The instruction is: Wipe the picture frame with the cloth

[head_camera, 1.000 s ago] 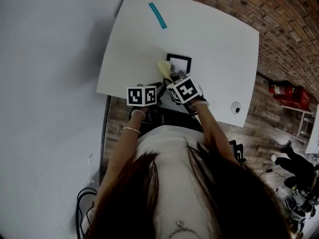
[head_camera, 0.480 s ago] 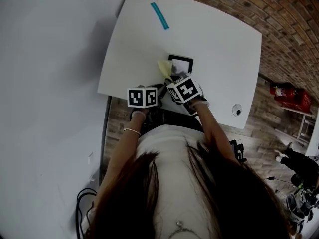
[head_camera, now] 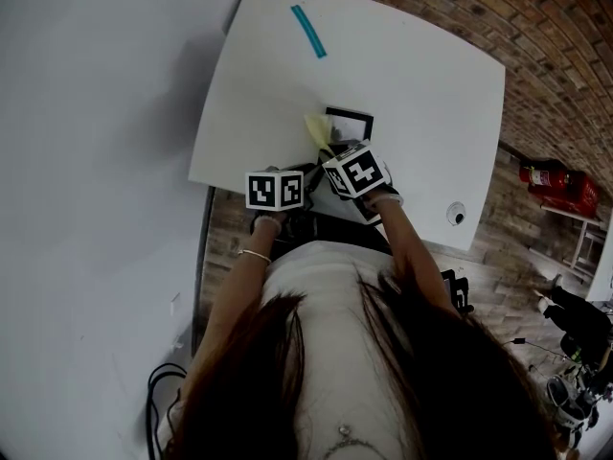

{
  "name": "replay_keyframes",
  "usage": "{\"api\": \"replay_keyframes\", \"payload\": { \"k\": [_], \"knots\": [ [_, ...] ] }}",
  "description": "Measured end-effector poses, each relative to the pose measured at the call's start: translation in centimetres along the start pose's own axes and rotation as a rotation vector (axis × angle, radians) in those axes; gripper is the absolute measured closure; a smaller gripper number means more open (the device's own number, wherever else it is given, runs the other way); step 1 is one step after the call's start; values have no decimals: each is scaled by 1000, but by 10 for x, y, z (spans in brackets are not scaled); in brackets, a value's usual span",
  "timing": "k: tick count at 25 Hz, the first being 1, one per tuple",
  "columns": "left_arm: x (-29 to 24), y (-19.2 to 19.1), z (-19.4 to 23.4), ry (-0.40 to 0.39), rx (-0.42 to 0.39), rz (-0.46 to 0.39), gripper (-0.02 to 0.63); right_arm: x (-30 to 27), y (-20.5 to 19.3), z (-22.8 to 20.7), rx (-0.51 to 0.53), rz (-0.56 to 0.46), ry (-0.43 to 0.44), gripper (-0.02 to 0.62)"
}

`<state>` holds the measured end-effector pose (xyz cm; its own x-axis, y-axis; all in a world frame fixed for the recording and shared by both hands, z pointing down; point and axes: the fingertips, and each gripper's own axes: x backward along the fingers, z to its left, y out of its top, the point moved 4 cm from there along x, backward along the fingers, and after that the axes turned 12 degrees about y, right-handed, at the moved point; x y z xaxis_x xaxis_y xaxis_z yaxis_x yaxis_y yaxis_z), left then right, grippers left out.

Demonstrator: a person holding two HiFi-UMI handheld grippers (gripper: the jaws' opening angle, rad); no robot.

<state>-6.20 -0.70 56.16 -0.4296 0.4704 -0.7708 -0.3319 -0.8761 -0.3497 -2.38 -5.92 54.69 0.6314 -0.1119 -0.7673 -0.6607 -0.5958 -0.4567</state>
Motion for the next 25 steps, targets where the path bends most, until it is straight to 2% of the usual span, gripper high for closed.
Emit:
{"api": "replay_keyframes", "payload": {
  "k": [25],
  "knots": [
    [1,0,0,-6,3,4,529,-1,14,-9,-13,-22,-22,560]
  ]
}}
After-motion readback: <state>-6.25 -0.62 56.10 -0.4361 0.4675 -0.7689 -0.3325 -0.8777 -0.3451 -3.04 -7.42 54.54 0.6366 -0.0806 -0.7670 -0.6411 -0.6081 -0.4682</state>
